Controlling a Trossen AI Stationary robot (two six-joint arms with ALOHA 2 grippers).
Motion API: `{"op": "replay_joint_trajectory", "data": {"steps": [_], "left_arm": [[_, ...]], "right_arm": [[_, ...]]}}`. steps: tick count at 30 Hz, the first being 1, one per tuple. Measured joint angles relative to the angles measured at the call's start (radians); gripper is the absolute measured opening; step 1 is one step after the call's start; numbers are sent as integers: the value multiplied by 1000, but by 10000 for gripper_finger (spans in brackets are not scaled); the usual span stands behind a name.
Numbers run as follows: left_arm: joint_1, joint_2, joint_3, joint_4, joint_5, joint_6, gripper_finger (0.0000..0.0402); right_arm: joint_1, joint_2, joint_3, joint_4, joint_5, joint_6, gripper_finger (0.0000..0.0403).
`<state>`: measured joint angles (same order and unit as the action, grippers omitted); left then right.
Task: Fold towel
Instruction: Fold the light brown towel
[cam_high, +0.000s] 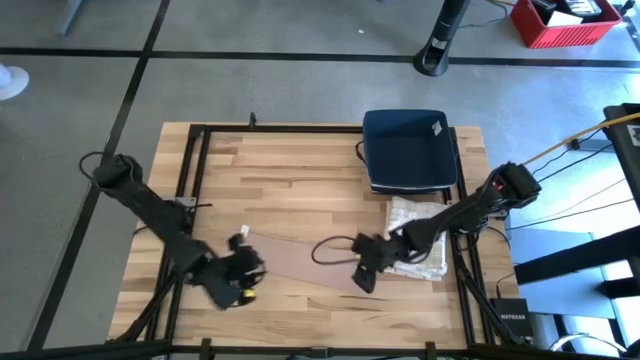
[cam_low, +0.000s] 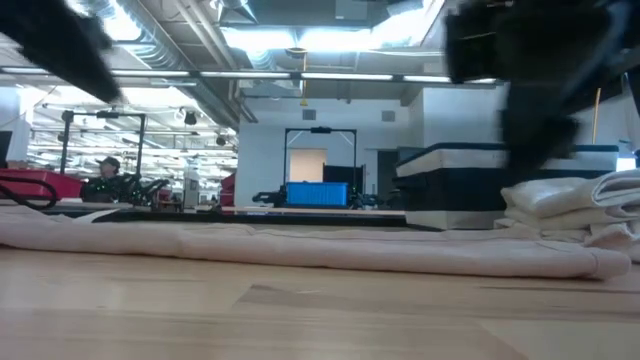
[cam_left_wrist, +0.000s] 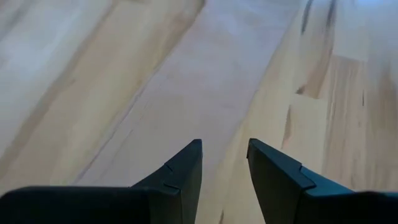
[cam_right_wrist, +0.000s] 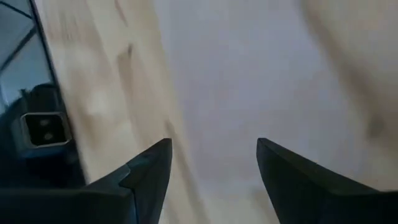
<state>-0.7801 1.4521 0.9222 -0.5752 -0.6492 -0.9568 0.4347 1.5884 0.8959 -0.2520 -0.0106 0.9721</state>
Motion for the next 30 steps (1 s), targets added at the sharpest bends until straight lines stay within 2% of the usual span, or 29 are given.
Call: {"op": "replay_joint_trajectory", "data": {"steps": [5, 9, 13, 19, 26, 30], "left_arm": [[163, 59, -82, 288, 147, 292, 123], [240, 125, -99, 348, 177, 412, 123], [267, 202, -99, 357, 181, 447, 123], [267, 296, -97, 380, 181, 491, 123], [267, 312, -96, 405, 175, 506, 123], [265, 313, -97, 415, 175, 519, 123]], "right_arm": [[73, 28, 0, -45, 4, 282, 237], [104, 34, 0, -80, 83, 439, 237], [108, 43, -9, -92, 153, 537, 237], [113, 96, -8, -79, 143, 641, 237], [131, 163, -6, -30, 158, 731, 237], [137, 186, -2, 4, 233, 752, 236]]}}
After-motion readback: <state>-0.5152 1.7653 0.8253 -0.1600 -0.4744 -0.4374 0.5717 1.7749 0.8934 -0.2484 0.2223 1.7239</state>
